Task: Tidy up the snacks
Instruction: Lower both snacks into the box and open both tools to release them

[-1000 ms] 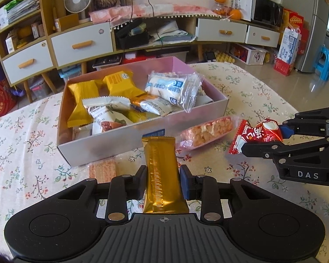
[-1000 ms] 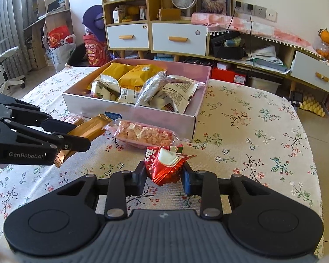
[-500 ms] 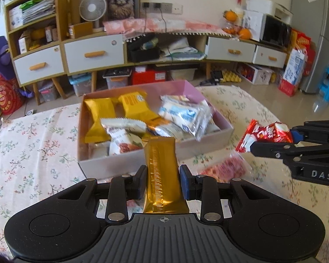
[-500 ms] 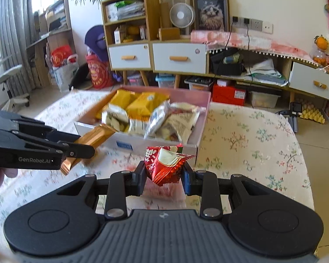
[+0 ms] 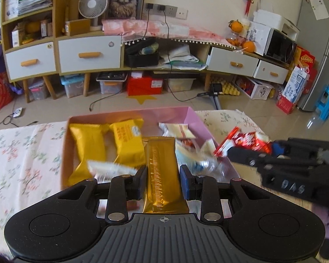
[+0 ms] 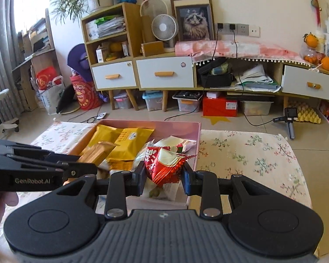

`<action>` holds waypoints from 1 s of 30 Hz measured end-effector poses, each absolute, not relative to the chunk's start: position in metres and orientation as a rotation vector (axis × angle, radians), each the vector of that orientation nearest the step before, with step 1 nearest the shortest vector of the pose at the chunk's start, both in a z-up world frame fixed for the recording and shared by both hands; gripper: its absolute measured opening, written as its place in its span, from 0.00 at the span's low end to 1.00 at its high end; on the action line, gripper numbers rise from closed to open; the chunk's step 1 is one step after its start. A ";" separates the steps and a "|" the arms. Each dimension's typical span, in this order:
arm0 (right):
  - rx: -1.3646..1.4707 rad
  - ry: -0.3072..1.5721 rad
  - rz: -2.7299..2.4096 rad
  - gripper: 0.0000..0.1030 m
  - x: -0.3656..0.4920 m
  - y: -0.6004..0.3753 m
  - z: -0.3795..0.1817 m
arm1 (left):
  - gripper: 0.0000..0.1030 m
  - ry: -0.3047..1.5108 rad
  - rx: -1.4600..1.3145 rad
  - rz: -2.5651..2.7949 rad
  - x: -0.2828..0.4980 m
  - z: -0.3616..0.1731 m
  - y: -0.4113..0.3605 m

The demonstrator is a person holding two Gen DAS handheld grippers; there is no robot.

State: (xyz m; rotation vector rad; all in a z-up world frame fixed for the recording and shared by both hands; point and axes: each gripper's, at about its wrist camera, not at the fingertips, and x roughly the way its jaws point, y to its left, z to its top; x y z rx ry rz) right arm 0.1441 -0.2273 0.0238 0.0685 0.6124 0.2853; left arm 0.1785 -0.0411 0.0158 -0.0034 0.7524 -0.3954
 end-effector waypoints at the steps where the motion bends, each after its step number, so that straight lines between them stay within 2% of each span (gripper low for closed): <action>1: 0.065 0.616 0.283 0.29 0.148 -0.227 0.022 | 0.28 0.757 -0.011 -0.398 0.186 0.014 -0.043; 12: 0.054 0.637 0.266 0.29 0.193 -0.227 0.011 | 0.28 0.797 -0.070 -0.392 0.247 -0.008 -0.053; 21: 0.057 0.646 0.262 0.30 0.210 -0.222 0.005 | 0.29 0.784 -0.100 -0.405 0.263 -0.020 -0.051; 24: 0.066 0.643 0.252 0.34 0.213 -0.222 0.006 | 0.29 0.775 -0.106 -0.400 0.263 -0.020 -0.051; 25: 0.072 0.641 0.253 0.39 0.213 -0.223 0.007 | 0.29 0.775 -0.109 -0.404 0.263 -0.020 -0.051; 30: 0.083 0.642 0.249 0.40 0.215 -0.226 0.011 | 0.30 0.772 -0.095 -0.414 0.260 -0.017 -0.052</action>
